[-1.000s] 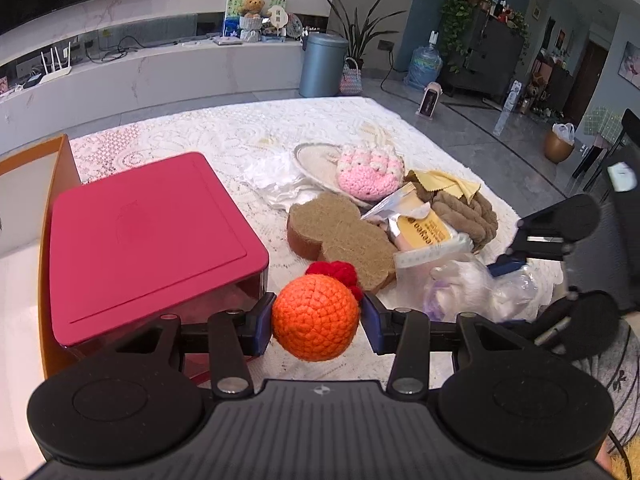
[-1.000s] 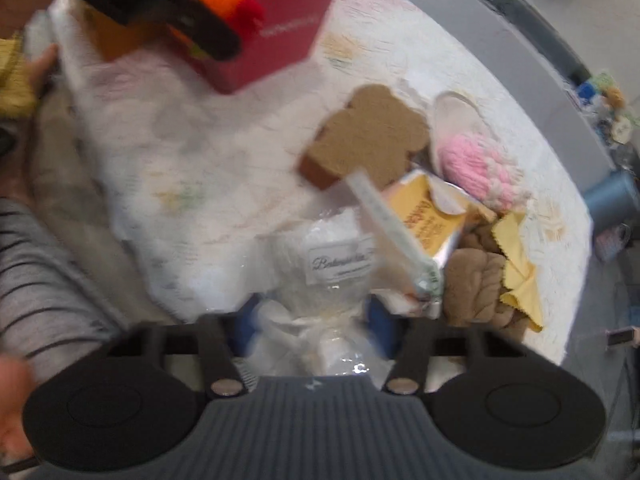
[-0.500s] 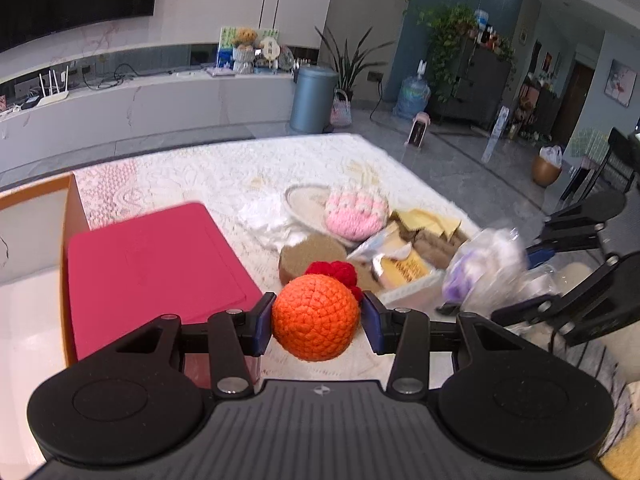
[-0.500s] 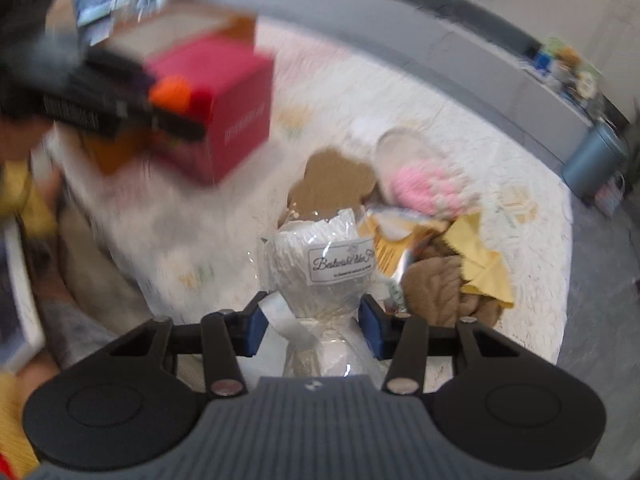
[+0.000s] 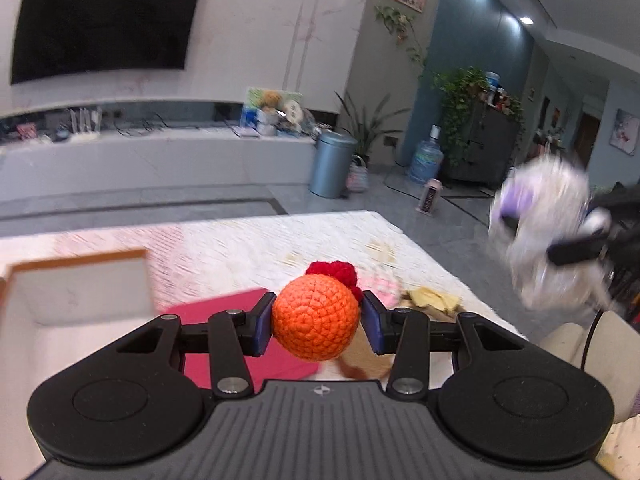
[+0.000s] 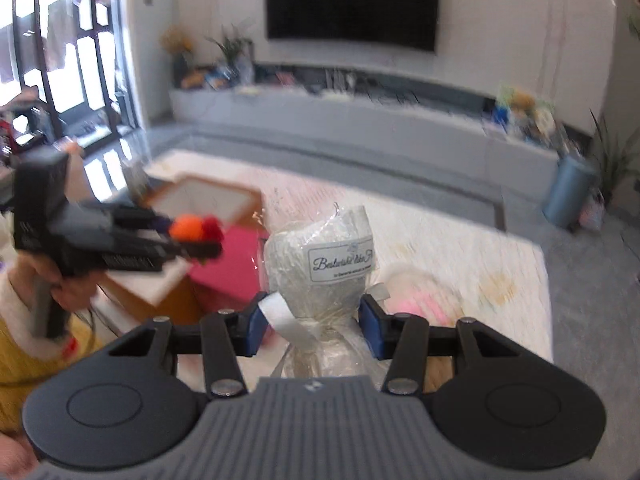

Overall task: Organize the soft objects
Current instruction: 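Carry the orange ball and plastic bag over the open cardboard box with both tools, then open both tools to drop the ball and bag into the cardboard box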

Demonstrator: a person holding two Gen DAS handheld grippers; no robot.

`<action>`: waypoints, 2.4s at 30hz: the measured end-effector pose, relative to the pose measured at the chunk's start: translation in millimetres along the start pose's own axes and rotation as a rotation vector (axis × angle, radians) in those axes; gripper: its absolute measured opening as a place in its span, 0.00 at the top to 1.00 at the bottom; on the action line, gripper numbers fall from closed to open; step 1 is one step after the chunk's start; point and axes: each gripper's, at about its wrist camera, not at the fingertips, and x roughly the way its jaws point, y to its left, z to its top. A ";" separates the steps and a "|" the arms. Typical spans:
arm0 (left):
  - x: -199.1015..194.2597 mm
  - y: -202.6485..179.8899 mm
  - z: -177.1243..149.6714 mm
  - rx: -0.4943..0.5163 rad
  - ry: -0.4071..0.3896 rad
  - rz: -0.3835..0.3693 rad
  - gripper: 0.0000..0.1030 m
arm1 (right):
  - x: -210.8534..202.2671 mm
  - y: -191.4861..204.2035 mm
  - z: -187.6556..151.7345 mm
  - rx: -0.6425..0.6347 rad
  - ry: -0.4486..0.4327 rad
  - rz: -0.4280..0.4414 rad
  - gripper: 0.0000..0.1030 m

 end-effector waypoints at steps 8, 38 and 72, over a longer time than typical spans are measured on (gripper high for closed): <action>-42.0 66.3 -1.0 -0.108 -0.029 0.208 0.50 | 20.8 79.6 59.2 0.007 -0.139 0.194 0.53; -10.8 147.2 -69.4 0.028 0.376 0.510 0.42 | 338.6 196.0 20.8 0.208 0.352 0.338 0.53; -65.4 201.9 -57.8 -0.133 0.112 0.707 0.09 | 342.8 259.5 15.4 -0.074 0.383 0.278 0.09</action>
